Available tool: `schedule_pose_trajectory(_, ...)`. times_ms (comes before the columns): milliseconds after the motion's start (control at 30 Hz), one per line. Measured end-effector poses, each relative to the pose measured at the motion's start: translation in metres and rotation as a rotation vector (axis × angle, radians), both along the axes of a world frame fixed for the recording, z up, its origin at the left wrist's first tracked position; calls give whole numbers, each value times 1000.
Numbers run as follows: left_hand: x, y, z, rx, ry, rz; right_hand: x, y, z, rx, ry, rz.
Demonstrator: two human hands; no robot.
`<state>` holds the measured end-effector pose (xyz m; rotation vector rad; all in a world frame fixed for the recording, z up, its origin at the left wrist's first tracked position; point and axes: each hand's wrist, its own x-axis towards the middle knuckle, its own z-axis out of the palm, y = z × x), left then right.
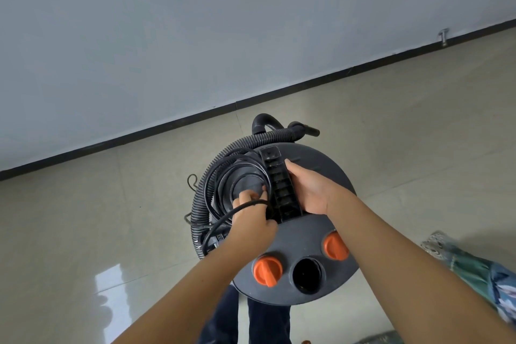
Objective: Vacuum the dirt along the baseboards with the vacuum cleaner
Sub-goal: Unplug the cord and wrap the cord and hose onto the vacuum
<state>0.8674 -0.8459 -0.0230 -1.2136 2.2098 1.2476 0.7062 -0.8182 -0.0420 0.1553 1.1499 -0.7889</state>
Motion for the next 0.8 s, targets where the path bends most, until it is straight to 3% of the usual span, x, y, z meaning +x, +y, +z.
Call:
schedule_pose_trajectory(100, 1, 9, 2, -28, -9, 41, 0, -1, 3, 15, 21, 24)
schedule_pose_trajectory(200, -7, 12, 3, -257, -160, -21, 2, 0, 6, 41, 37, -13)
schedule_pose_trajectory(267, -14, 1, 1, -258, -188, 30, 1, 1, 6, 45, 32, -43)
schedule_pose_trajectory(500, -22, -47, 2, 195, -198, -121, 1, 2, 2, 51, 2, -78)
schedule_pose_trajectory(800, -25, -75, 12, 593, -277, -8, 9, 2, 0, 46, 47, -195)
